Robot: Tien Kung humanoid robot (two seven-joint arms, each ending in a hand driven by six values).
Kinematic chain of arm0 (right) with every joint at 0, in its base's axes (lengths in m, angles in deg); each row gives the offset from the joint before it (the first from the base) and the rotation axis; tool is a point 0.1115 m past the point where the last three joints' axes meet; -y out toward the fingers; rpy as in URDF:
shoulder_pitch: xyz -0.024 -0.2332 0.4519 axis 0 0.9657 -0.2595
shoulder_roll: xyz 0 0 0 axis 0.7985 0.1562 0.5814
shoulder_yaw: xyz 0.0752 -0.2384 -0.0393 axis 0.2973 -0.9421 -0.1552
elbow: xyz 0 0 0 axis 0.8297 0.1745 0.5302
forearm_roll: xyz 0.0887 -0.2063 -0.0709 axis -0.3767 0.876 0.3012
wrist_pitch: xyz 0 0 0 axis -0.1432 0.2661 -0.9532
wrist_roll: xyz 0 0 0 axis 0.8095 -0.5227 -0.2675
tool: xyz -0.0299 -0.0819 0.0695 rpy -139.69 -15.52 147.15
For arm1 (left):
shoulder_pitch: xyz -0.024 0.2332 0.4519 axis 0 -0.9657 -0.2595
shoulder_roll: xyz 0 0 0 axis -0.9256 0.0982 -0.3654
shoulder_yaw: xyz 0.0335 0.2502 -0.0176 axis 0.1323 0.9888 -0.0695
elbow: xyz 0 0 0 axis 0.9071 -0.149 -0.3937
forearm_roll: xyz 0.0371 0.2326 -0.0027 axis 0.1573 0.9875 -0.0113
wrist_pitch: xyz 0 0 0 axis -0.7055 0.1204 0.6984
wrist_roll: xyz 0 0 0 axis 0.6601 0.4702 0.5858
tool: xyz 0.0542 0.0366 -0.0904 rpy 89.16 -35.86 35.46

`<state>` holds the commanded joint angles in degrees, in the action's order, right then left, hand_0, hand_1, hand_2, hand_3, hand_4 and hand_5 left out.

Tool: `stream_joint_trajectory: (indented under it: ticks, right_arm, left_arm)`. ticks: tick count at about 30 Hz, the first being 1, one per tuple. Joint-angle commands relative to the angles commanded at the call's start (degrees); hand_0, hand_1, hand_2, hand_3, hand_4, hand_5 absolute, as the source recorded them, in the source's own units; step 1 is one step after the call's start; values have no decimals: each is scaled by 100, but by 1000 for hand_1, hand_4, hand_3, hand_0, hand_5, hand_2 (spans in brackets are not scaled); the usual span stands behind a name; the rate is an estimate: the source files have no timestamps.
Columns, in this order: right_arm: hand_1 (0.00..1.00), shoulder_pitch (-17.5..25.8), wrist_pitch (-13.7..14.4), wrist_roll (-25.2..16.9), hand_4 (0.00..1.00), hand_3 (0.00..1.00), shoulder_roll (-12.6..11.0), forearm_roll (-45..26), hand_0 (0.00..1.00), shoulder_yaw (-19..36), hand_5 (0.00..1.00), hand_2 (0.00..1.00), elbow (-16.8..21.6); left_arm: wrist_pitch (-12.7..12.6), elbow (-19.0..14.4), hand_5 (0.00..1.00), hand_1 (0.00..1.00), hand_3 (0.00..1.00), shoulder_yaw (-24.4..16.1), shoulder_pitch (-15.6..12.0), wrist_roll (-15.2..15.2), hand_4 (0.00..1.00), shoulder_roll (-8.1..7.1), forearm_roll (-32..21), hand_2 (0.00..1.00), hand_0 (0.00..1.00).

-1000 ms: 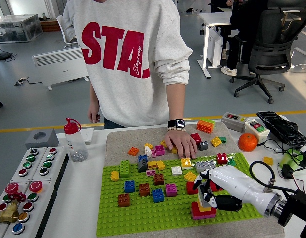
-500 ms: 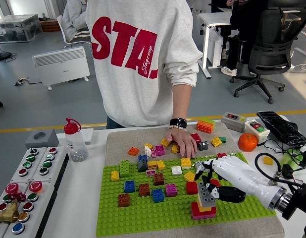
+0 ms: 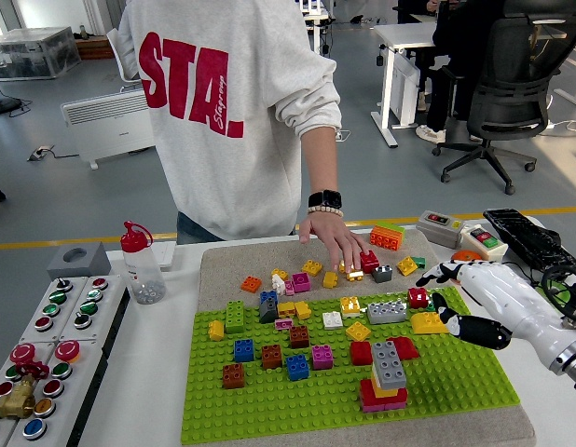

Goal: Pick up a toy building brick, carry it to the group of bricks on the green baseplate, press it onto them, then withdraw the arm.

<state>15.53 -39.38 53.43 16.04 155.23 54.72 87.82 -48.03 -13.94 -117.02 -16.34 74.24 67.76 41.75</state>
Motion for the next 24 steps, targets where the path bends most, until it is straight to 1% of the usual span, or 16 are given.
stream_joint_trajectory:
  ticks: [1, 2, 6, 7, 8, 11, 13, 14, 17, 18, 19, 20, 22, 24]
  right_arm:
    - [835, 59, 69, -7, 474, 830, 17, -52, 908, 79, 411, 859, -23]
    - [834, 133, 161, -17, 465, 839, 44, -129, 905, 187, 449, 853, -59]
    - [834, 349, 425, -37, 465, 839, 155, -422, 905, 540, 449, 853, -199]
    - [834, 378, 461, -44, 465, 839, 177, -475, 905, 591, 449, 853, -224]
    - [826, 429, 515, -66, 435, 832, 222, -608, 895, 680, 459, 838, -276]
    - [826, 552, 596, -203, 435, 832, 370, -969, 895, 899, 459, 838, -414]
    - [826, 672, 616, -366, 435, 832, 519, -1293, 895, 1096, 459, 838, -478]
    - [826, 714, 620, -427, 417, 829, 573, -1430, 887, 1173, 456, 837, -493]
    - [826, 927, 564, -713, 417, 829, 829, -2009, 887, 1514, 456, 837, -461]
    - [826, 1023, 518, -839, 417, 829, 948, -2233, 887, 1650, 456, 837, -420]
    - [826, 1104, 469, -949, 417, 829, 1047, -2439, 887, 1770, 456, 837, -382]
    - [815, 1182, 419, -1073, 425, 812, 1161, -2631, 841, 1902, 434, 820, -344]
    - [815, 1329, 277, -1313, 425, 812, 1381, -3085, 841, 2176, 434, 820, -280]
    - [815, 1444, 93, -1468, 425, 812, 1539, -3463, 841, 2413, 434, 820, -244]
  left_arm:
    - [0, 0, 998, 615, 461, -1, 0, 1, 237, 0, 1, 577, 671]
    - [0, 0, 998, 615, 461, -3, 0, 1, 238, 0, 2, 578, 671]
    - [1, 0, 998, 615, 461, -6, 0, 3, 238, -3, 12, 578, 671]
    - [1, 0, 998, 615, 461, -6, 0, 3, 238, -3, 13, 578, 671]
    - [2, 0, 998, 615, 462, -5, -2, 4, 239, -4, 14, 578, 671]
    - [3, 0, 998, 615, 462, -6, -8, 7, 239, -5, 23, 578, 671]
    - [4, 0, 998, 615, 462, -9, -16, 10, 239, -3, 32, 578, 671]
    - [4, 0, 998, 615, 462, -10, -20, 11, 239, -2, 35, 578, 671]
    - [5, 0, 998, 615, 462, -15, -34, 13, 239, 2, 42, 578, 671]
    - [5, 0, 998, 615, 462, -17, -42, 15, 239, 5, 47, 578, 671]
    - [6, 0, 998, 615, 462, -20, -48, 17, 239, 8, 53, 578, 671]
    - [7, 0, 998, 616, 463, -21, -55, 19, 239, 12, 58, 578, 671]
    - [11, 0, 998, 616, 463, -24, -65, 24, 239, 19, 72, 578, 671]
    - [14, 0, 998, 616, 463, -24, -72, 27, 239, 23, 80, 578, 671]
